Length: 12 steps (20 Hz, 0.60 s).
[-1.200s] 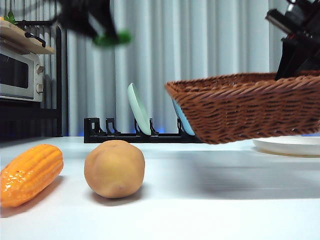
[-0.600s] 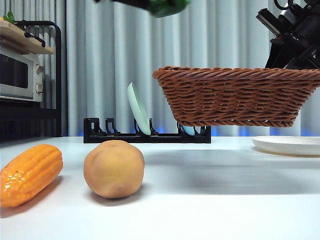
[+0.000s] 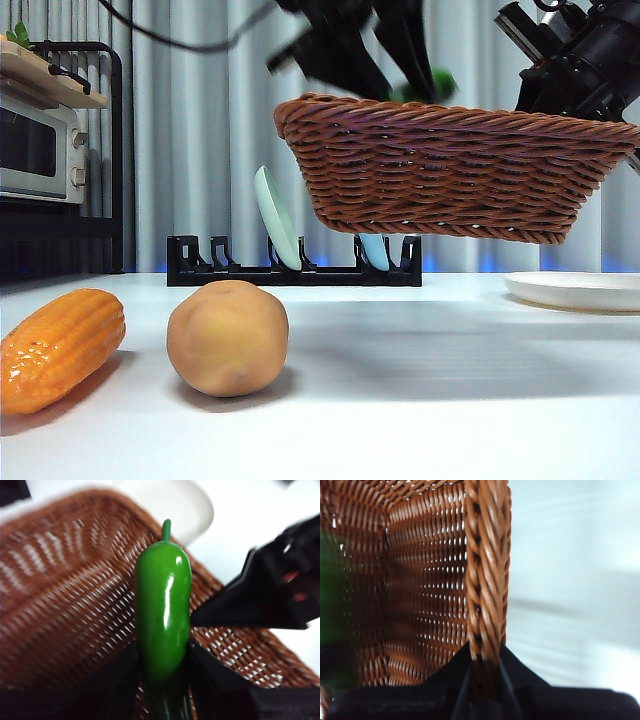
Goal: Pick up the basket,pick up the corn from the table,pick up the potato from the table,pick up the cucumber from the table,put all items into the basket
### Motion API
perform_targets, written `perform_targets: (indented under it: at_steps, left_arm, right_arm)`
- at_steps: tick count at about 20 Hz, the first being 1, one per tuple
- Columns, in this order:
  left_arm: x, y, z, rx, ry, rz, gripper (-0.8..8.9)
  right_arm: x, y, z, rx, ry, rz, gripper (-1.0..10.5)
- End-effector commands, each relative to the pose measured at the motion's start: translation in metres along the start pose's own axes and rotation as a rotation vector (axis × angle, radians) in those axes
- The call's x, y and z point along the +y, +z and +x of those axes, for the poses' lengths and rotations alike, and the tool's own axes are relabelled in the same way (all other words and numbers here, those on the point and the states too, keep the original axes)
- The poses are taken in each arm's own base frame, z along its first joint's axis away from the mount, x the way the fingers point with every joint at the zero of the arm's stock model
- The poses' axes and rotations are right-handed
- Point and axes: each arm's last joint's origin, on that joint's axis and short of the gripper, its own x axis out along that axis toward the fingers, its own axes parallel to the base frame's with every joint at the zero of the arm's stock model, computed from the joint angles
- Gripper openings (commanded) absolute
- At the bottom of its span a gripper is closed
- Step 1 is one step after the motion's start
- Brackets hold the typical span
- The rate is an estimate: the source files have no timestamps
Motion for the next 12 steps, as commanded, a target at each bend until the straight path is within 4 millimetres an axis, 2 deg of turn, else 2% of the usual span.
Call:
perform_targets:
  at_steps: [1, 4, 5, 6, 7, 10, 12]
  left_arm:
    - [-0.001, -0.009, 0.014, 0.056, 0.011, 0.000, -0.09]
    - [0.001, -0.015, 0.020, 0.104, 0.020, 0.018, 0.32]
    - [0.001, -0.015, 0.020, 0.106, 0.020, 0.023, 1.75]
    - [0.001, -0.015, 0.020, 0.107, 0.018, 0.024, 4.11]
    - [0.001, -0.015, 0.020, 0.109, 0.019, 0.023, 5.86]
    - [0.001, -0.015, 0.019, 0.112, 0.013, 0.023, 5.96]
    - [-0.001, -0.008, 0.004, 0.134, 0.019, 0.022, 5.95]
  right_arm:
    - [0.004, 0.001, 0.001, -0.001, 0.022, -0.006, -0.1]
    - [0.004, 0.001, 0.001, 0.000, 0.023, -0.007, -0.1]
    - [0.004, 0.001, 0.001, 0.000, 0.023, -0.007, -0.1]
    - [0.004, 0.001, 0.001, 0.000, 0.023, -0.008, -0.1]
    - [0.004, 0.001, 0.001, 0.000, 0.023, -0.010, -0.1]
    - [0.004, 0.002, 0.001, -0.007, 0.017, -0.013, -0.1]
    - [0.001, 0.003, 0.000, -0.018, -0.010, -0.015, -0.1]
